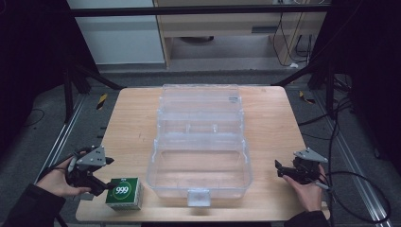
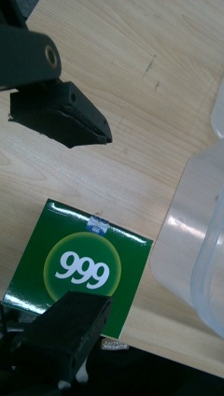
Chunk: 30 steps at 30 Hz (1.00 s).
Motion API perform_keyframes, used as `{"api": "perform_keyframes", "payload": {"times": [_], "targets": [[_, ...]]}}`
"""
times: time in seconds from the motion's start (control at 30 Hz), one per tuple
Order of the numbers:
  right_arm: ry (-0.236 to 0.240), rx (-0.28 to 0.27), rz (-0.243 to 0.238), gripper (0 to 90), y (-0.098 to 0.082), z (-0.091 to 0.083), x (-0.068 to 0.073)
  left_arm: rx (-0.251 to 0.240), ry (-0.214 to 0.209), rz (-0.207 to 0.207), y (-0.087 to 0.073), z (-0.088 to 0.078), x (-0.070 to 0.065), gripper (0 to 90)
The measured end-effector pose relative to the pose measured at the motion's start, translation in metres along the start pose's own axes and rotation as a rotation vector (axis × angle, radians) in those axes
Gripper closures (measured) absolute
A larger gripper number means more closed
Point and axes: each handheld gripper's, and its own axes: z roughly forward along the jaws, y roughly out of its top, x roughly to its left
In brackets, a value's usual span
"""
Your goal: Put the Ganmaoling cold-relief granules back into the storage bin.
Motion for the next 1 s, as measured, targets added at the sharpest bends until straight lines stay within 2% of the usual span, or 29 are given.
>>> {"api": "perform_keyframes", "payload": {"times": [0.23,0.37,0.5,1.0], "targets": [[0.0,0.004,-0.008,5.8,0.0,0.001,0.0,0.027,-0.046,0.055,0.001,0.002,-0.005,15.3],[0.002,0.006,-0.006,5.7,0.0,0.001,0.0,0.047,-0.075,0.07,0.001,0.005,-0.008,12.4],[0.004,0.008,-0.008,5.5,0.0,0.001,0.0,0.084,-0.08,0.095,0.002,0.007,-0.011,12.0],[0.007,0.021,-0.011,4.4,-0.001,0.002,0.0,0.147,-0.118,0.159,0.001,0.027,-0.02,6.9]]}}
